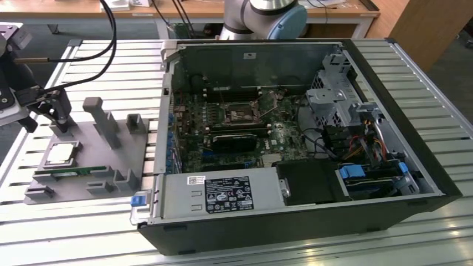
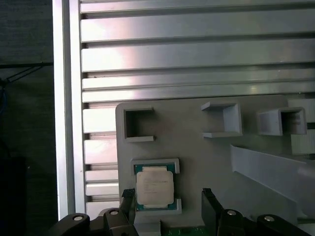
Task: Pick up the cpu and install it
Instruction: 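Pick up the cpu and move it towards the insertion slot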
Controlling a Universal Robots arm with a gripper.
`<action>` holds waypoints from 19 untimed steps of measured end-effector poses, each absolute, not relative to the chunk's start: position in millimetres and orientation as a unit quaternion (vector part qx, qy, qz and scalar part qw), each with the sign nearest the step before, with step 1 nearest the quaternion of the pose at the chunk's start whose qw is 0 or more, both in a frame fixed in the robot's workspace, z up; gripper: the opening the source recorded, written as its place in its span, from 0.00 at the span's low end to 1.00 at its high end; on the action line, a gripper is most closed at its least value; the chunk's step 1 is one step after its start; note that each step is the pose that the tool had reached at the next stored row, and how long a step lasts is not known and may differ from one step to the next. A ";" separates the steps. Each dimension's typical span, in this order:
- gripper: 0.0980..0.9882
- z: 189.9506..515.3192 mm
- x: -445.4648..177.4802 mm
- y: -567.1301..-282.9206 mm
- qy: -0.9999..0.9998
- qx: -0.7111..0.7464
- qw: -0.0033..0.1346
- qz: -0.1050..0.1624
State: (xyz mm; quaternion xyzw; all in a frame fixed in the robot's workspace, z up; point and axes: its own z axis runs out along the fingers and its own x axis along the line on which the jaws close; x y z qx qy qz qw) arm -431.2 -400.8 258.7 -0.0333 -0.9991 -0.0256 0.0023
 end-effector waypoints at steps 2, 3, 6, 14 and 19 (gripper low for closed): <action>0.61 257.6 -431.2 -400.8 -0.999 -0.033 0.002 -0.026; 0.61 257.0 -431.2 -400.8 -0.999 -0.033 0.002 -0.026; 0.61 255.1 -431.2 -400.8 -0.999 -0.033 0.002 -0.026; 0.61 249.3 -434.7 -402.4 -0.999 -0.031 0.003 -0.026; 0.61 245.5 -435.0 -403.1 -0.999 -0.031 0.003 -0.026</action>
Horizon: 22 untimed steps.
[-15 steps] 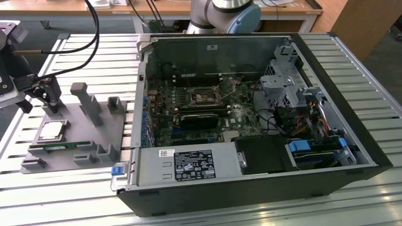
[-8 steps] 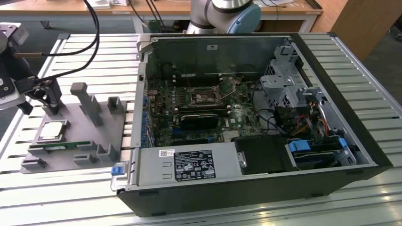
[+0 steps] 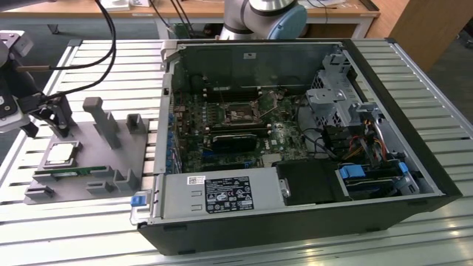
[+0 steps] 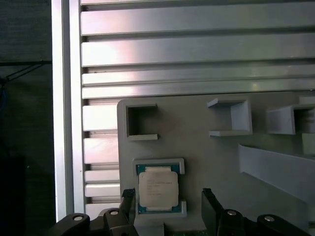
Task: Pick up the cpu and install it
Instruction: 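Pick up the cpu and move it towards the insertion slot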
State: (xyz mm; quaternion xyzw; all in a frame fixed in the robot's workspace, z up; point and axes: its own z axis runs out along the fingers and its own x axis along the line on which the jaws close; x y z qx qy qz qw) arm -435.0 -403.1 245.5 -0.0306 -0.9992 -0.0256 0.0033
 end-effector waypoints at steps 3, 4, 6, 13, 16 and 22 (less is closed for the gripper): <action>0.61 243.3 -435.0 -403.1 -0.999 -0.031 0.003 -0.026; 0.61 242.7 -435.0 -403.2 -0.999 -0.031 0.003 -0.026; 0.61 241.5 -435.0 -403.3 -0.999 -0.030 0.003 -0.026; 0.69 236.9 -435.6 -405.7 -0.999 -0.019 0.004 -0.026; 0.69 233.6 -436.1 -407.2 -1.000 -0.016 0.004 -0.026; 0.69 223.4 -439.4 -407.9 -1.000 -0.015 0.004 -0.026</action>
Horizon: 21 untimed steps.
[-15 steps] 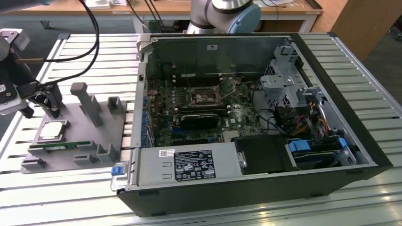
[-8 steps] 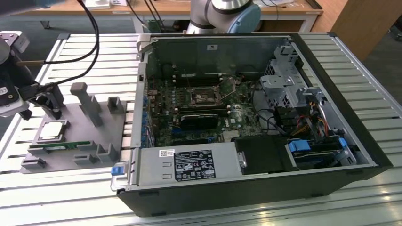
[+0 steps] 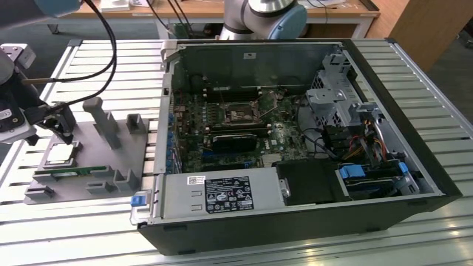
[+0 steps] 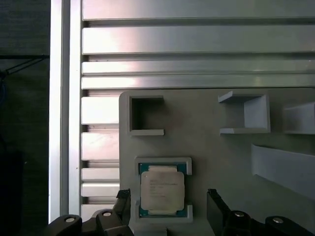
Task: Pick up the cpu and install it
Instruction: 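Pick up the cpu and move it towards the insertion slot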
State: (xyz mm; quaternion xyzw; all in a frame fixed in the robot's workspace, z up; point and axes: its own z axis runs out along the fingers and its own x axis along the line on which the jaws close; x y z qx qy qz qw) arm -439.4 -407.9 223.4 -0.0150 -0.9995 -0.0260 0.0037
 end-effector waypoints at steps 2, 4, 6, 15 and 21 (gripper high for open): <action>0.69 219.9 -440.8 -407.9 -1.000 -0.015 0.004 -0.026; 0.69 216.5 -442.1 -407.9 -1.000 -0.015 0.004 -0.026; 0.69 213.4 -443.1 -408.1 -1.000 -0.015 0.004 -0.028; 0.69 200.3 -445.4 -408.9 -0.999 -0.015 0.004 -0.035; 0.69 192.3 -445.4 -409.8 -0.999 -0.015 0.004 -0.036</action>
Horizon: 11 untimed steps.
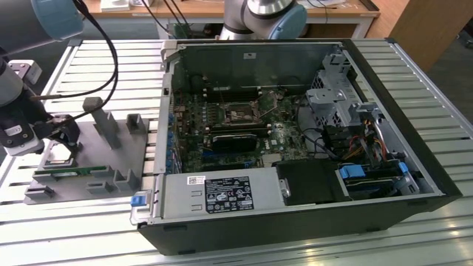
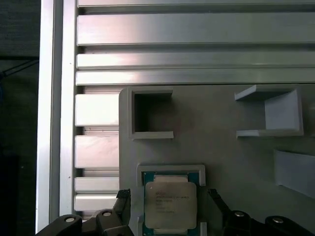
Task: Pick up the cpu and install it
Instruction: 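Pick up the cpu and move it towards the insertion slot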
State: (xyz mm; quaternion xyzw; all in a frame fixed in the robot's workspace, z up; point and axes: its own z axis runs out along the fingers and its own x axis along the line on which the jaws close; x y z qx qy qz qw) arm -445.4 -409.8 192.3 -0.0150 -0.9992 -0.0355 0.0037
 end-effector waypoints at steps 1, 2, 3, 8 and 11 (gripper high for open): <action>0.69 191.5 -445.4 -410.1 -0.999 -0.015 0.004 -0.036; 0.69 190.8 -445.3 -410.5 -0.999 -0.015 0.004 -0.036; 0.69 190.2 -445.3 -411.0 -0.999 -0.015 0.004 -0.036; 0.69 186.9 -445.4 -414.7 -0.999 -0.015 0.003 -0.037; 0.60 186.4 -445.4 -414.9 -0.999 -0.015 0.003 -0.037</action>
